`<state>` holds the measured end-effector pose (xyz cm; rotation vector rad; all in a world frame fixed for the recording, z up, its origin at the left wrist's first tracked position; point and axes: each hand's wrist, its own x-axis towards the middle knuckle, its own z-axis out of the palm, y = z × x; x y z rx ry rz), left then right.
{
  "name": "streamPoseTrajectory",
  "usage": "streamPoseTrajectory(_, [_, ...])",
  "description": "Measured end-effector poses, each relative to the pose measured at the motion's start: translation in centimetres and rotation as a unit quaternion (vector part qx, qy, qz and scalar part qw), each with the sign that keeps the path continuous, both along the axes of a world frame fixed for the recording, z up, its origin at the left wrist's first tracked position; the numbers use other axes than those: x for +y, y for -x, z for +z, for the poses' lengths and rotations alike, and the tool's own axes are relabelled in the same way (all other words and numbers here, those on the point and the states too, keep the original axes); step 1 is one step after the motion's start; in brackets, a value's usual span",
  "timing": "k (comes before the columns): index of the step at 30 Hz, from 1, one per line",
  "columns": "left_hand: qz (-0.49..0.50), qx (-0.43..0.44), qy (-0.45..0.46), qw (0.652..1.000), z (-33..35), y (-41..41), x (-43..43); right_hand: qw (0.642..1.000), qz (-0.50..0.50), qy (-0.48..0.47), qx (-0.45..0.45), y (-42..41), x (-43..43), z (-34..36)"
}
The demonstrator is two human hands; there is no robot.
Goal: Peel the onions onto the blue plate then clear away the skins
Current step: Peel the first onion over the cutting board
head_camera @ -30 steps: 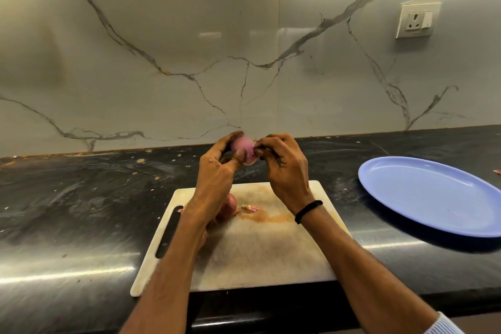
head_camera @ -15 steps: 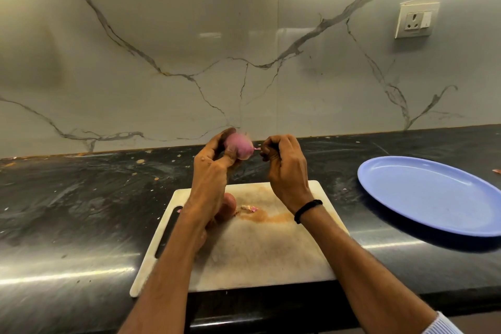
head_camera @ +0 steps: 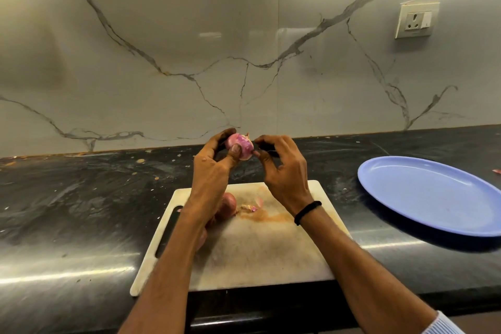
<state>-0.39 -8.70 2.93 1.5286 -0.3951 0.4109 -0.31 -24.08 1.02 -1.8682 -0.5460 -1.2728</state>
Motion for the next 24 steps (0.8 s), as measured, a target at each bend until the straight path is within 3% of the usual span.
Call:
streamPoseTrajectory(16, [-0.001, -0.032, -0.046, 0.998, 0.47, 0.56, -0.46, 0.999, -0.035, 0.006, -0.008, -0.12, 0.13, -0.24])
streamPoseTrajectory(24, [0.014, -0.017, -0.026, 0.999, 0.27, 0.17, -0.27, 0.998, -0.052, 0.024, -0.004, -0.62, 0.16, -0.59])
